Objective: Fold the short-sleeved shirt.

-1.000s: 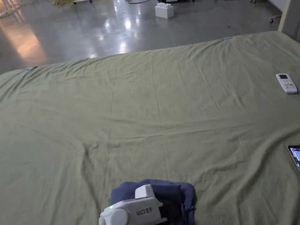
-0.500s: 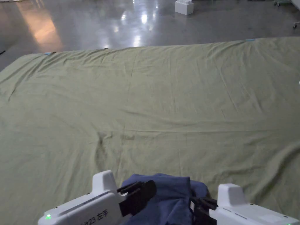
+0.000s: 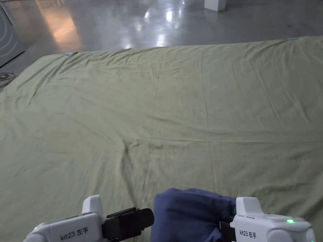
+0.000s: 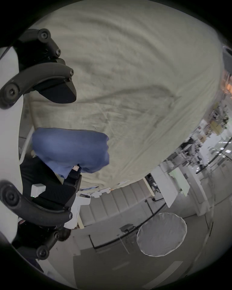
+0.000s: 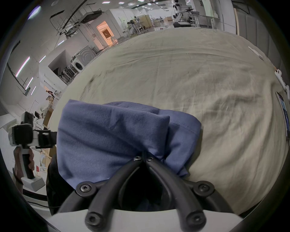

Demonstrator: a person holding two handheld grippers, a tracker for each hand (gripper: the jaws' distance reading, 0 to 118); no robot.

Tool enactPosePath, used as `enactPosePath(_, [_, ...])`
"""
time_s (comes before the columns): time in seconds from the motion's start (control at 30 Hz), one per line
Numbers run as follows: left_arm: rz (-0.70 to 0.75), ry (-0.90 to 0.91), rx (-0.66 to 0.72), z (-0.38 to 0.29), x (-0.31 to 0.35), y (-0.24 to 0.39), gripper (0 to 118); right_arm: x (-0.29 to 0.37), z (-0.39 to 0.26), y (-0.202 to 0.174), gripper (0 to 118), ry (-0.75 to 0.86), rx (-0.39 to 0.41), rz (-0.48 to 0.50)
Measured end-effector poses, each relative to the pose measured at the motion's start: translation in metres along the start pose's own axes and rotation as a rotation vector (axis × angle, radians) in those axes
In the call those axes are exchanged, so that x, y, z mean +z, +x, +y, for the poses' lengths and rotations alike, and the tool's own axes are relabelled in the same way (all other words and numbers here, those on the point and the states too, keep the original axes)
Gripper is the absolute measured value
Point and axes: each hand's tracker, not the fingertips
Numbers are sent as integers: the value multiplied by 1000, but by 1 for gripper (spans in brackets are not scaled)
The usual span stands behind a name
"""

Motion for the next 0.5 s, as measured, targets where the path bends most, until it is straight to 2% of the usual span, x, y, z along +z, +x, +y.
enactPosePath(0.2, [-130,-166,52,8,-65,-16,106,1,-2,3,0,7,-17,21])
enactPosePath(0.27, [-143,-145,0,6,-75,-12,104,1,-2,6,0,7,-23,30])
enactPosePath(0.3, [-142,-135,-17,8,-79,-9,95,1,-2,6,0,8,-27,35])
enactPosePath(0.33, [-126,-126,-11,8,-80,-5,53,1,-3,6,0,9,-29,38])
enactPosePath(0.37, [-103,-115,-3,10,-82,-2,34,1,-3,6,0,11,-27,40])
enactPosePath(0.43, [-11,-116,-27,11,-89,3,34,2,-4,5,0,15,-12,37])
enactPosePath(0.5, [-23,-130,-41,10,-88,7,34,4,-3,3,0,16,0,31])
